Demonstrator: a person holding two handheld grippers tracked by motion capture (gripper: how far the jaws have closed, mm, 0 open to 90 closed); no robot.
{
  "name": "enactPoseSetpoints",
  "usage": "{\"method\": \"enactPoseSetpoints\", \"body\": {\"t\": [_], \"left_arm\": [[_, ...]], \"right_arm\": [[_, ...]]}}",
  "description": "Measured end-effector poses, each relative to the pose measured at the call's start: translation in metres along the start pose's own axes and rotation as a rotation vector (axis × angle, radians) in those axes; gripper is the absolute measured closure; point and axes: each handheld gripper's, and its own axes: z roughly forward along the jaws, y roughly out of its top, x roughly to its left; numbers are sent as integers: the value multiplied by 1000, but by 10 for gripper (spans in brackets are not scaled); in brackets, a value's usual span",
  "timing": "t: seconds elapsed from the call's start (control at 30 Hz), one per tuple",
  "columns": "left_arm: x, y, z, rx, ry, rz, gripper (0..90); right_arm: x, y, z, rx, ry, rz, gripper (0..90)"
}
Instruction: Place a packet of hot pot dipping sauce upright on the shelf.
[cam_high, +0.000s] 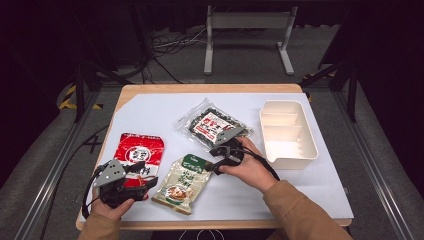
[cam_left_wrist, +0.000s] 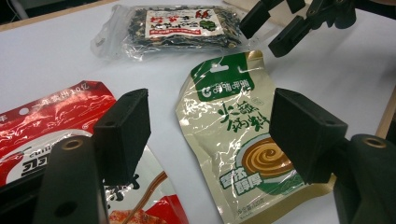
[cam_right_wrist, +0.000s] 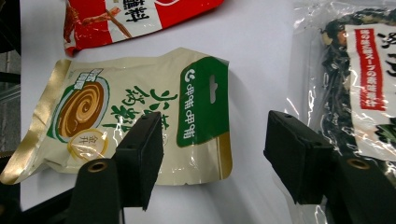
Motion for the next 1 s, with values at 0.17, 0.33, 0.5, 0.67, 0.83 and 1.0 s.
{"method": "enactPoseSetpoints", "body": {"t": [0.17,0.33,0.5,0.67,0.83,1.0], "left_arm": [[0,0,0,0,-1,-2,297],[0,0,0,1,-5,-5,295],[-1,-1,1,1,-5,-9,294],[-2,-1,3,8,-10,-2,293],[-2,0,2,9,-9,0,292],[-2,0,2,9,-10,4,291]], "right_arm": [[-1,0,9,16,15,10,367],[-2,1,19,33,35,14,365],[-2,0,26,50,48,24,365],[-1,0,32,64,69,27,366],[0,-1,38,90,97,35,389],[0,-2,43,106,127,48,424]]}}
